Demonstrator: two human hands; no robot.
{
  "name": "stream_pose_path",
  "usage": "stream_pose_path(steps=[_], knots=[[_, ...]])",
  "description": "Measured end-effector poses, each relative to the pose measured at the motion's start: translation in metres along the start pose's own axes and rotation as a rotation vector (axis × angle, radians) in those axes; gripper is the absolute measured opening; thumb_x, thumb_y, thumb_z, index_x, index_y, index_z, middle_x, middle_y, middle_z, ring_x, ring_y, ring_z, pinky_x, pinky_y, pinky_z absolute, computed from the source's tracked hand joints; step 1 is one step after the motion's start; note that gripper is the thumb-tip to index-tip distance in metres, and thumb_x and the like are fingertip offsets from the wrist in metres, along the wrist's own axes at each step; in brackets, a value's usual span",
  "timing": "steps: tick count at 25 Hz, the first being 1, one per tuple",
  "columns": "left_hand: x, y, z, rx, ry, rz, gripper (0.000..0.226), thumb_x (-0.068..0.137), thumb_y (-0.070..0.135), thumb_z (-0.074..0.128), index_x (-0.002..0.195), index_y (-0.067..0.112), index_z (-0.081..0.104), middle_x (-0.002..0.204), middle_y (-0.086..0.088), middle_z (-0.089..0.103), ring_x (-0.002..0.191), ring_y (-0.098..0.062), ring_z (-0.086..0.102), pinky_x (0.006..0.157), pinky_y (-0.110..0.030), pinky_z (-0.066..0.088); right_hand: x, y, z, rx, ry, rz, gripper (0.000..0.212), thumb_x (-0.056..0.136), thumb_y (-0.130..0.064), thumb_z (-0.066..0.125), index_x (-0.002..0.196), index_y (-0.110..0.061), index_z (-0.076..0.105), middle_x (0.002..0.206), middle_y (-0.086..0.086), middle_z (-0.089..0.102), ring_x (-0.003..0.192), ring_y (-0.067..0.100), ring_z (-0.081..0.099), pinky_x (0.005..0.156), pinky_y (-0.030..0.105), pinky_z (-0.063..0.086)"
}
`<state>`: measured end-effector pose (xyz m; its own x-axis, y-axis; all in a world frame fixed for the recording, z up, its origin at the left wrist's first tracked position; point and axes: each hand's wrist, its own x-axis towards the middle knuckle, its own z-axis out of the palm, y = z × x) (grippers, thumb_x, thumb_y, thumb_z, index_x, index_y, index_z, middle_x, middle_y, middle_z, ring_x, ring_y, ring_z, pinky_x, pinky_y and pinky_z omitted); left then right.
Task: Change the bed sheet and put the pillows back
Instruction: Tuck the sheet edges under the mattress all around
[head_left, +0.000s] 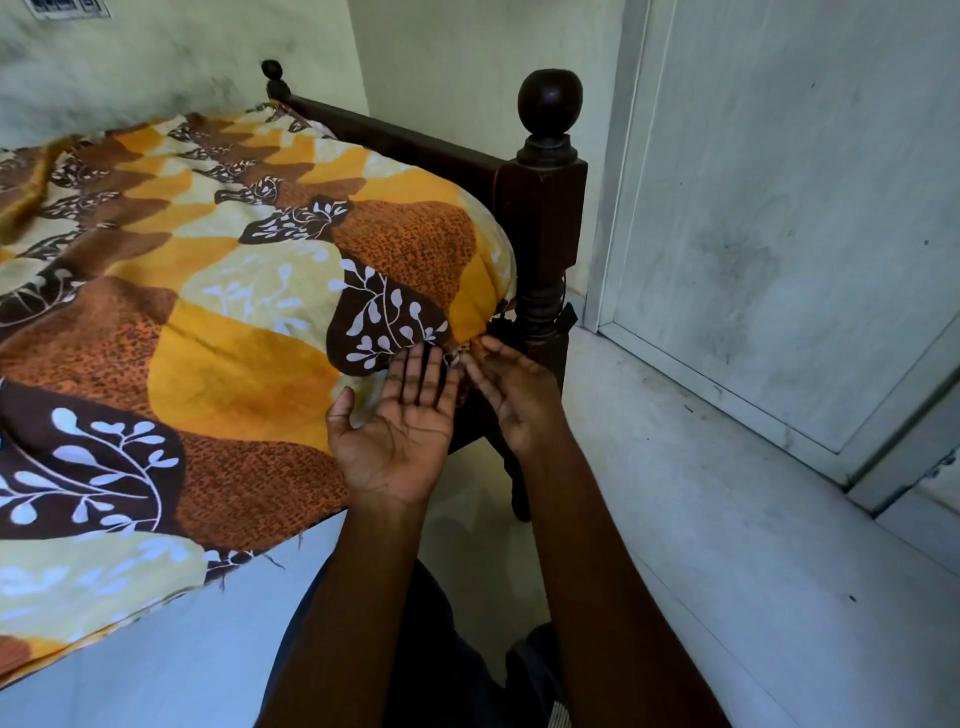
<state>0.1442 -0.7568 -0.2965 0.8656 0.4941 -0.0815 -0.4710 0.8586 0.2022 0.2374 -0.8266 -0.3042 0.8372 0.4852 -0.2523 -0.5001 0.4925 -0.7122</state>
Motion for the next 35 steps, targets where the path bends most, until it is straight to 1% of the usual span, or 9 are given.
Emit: stream_pose_path(steps=[3, 8, 11, 16, 20, 23, 26, 30, 35], knots=[[0.000, 0.000, 0.001, -0.002, 0.004, 0.003, 0.079, 0.071, 0.038, 0.042, 0.138, -0.003, 0.037, 0.140, -0.020, 0.044, 0.134, -0.032, 0.037, 0.102, -0.048, 0.029, 0.002, -0.005, 0.010, 0.364, -0.109, 0.120, 0.037, 0.098, -0.011, 0.035, 0.130, 0.004, 0.046, 0.133, 0.020, 0.049, 0.126, 0.028, 0.047, 0.101, 0.034, 0.040], [0.001, -0.002, -0.001, -0.038, 0.008, 0.014, 0.076, 0.071, 0.037, 0.042, 0.136, -0.003, 0.039, 0.140, -0.020, 0.045, 0.133, -0.033, 0.038, 0.108, -0.048, 0.027, 0.020, -0.007, 0.040, 0.353, -0.051, 0.145, 0.045, 0.101, -0.025, 0.025, 0.137, -0.002, 0.038, 0.133, 0.016, 0.049, 0.134, 0.027, 0.037, 0.109, 0.036, 0.029], [0.000, -0.006, -0.004, -0.023, 0.039, 0.022, 0.073, 0.070, 0.036, 0.040, 0.134, -0.001, 0.042, 0.138, -0.017, 0.048, 0.133, -0.031, 0.038, 0.110, -0.046, 0.025, 0.011, -0.011, 0.021, 0.231, -0.030, 0.096, 0.044, 0.102, -0.026, 0.031, 0.138, -0.003, 0.038, 0.143, 0.016, 0.042, 0.133, 0.028, 0.039, 0.107, 0.036, 0.032], [0.001, -0.009, -0.009, -0.006, 0.056, 0.025, 0.072, 0.071, 0.036, 0.040, 0.133, 0.002, 0.043, 0.136, -0.015, 0.050, 0.132, -0.029, 0.040, 0.111, -0.045, 0.026, -0.008, -0.017, -0.015, 0.113, 0.006, -0.224, 0.036, 0.101, -0.015, 0.034, 0.134, -0.006, 0.046, 0.131, 0.012, 0.055, 0.115, 0.021, 0.056, 0.096, 0.030, 0.046], [-0.002, -0.010, -0.007, -0.026, 0.050, 0.025, 0.071, 0.071, 0.036, 0.040, 0.133, 0.001, 0.044, 0.136, -0.016, 0.050, 0.131, -0.030, 0.041, 0.110, -0.045, 0.027, 0.010, -0.022, -0.005, -0.383, -0.011, -0.478, 0.038, 0.101, -0.016, 0.034, 0.136, -0.016, 0.046, 0.133, -0.004, 0.051, 0.127, 0.010, 0.045, 0.106, 0.026, 0.037], [-0.003, -0.010, -0.006, -0.028, 0.048, 0.026, 0.071, 0.072, 0.036, 0.039, 0.134, 0.001, 0.043, 0.136, -0.016, 0.050, 0.131, -0.031, 0.041, 0.110, -0.046, 0.027, 0.030, -0.020, 0.006, -0.505, -0.160, -0.380, 0.042, 0.102, -0.020, 0.031, 0.144, -0.016, 0.033, 0.148, 0.004, 0.037, 0.136, 0.016, 0.035, 0.114, 0.033, 0.028], [-0.003, -0.010, -0.007, -0.018, 0.018, 0.024, 0.073, 0.072, 0.037, 0.039, 0.136, 0.001, 0.041, 0.137, -0.016, 0.049, 0.131, -0.032, 0.041, 0.110, -0.046, 0.027, 0.035, -0.028, 0.022, -0.302, -0.267, -0.246, 0.044, 0.102, -0.019, 0.025, 0.144, -0.008, 0.028, 0.148, 0.009, 0.036, 0.135, 0.019, 0.036, 0.105, 0.026, 0.032], [-0.001, -0.011, -0.010, -0.015, 0.012, 0.031, 0.076, 0.070, 0.038, 0.039, 0.137, 0.001, 0.040, 0.137, -0.016, 0.050, 0.131, -0.032, 0.042, 0.109, -0.046, 0.028, 0.027, -0.034, 0.011, 0.207, -0.180, -0.075, 0.041, 0.101, -0.020, 0.030, 0.137, -0.004, 0.042, 0.141, 0.013, 0.045, 0.132, 0.023, 0.041, 0.106, 0.030, 0.034], [-0.004, -0.004, -0.003, 0.146, 0.168, 0.001, 0.059, 0.086, 0.037, 0.037, 0.134, 0.002, 0.043, 0.132, -0.015, 0.054, 0.124, -0.029, 0.049, 0.102, -0.043, 0.037, -0.016, -0.003, -0.023, 0.299, 0.023, 0.047, 0.029, 0.099, -0.019, 0.038, 0.116, -0.005, 0.057, 0.118, 0.015, 0.061, 0.108, 0.025, 0.059, 0.088, 0.033, 0.048]])
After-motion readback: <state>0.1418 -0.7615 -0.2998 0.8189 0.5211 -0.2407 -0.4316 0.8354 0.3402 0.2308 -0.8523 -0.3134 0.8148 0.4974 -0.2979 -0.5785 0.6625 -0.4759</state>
